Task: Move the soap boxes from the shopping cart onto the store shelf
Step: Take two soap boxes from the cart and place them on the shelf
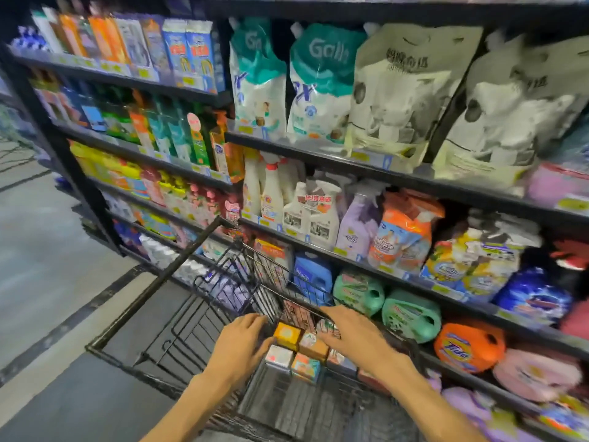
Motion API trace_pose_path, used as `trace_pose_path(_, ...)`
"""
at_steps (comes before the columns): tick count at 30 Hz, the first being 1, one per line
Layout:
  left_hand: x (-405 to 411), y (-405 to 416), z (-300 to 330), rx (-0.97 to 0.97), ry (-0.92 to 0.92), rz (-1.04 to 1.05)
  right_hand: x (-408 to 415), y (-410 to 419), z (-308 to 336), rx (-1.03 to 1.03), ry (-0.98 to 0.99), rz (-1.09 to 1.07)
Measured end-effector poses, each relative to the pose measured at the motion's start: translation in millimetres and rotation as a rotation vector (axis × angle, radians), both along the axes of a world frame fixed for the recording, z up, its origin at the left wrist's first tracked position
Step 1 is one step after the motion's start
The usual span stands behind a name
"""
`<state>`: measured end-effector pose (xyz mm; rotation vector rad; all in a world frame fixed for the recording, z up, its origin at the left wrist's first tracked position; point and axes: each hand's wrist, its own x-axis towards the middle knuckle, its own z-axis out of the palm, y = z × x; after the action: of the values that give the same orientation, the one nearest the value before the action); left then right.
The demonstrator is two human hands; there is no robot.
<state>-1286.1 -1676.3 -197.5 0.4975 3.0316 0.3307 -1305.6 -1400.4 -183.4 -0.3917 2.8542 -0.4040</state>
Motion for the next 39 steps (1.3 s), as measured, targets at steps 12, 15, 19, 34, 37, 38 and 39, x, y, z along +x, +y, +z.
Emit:
trace_pose_path(12,-109,8,-156,-0.044,-0.476,0.017,-53,-11,-148,0.058,-0.287,-0.153)
trace_pose_path(15,-128,17,-216,-0.063,-0.580,0.023,-57,-18,-204,0.027,-0.343,-0.200)
trace_pose_path(19,-150,26,-300,-0.016,-0.677,0.087,-58,-25,-273,-0.083,-0.453,-0.301)
trace_pose_path(34,-187,25,-457,0.135,-0.734,0.312,-21,-29,-345,-0.311,-0.543,-0.620)
trace_pose_path(37,-179,20,-456,0.267,-0.715,0.349,-26,-31,-353,-0.333,-0.536,-0.665)
trace_pose_path(38,-177,17,-455,0.314,-0.714,0.363,-30,-33,-357,-0.326,-0.533,-0.669)
trace_pose_path(39,-175,15,-452,0.345,-0.710,0.369,-33,-35,-363,-0.320,-0.516,-0.658)
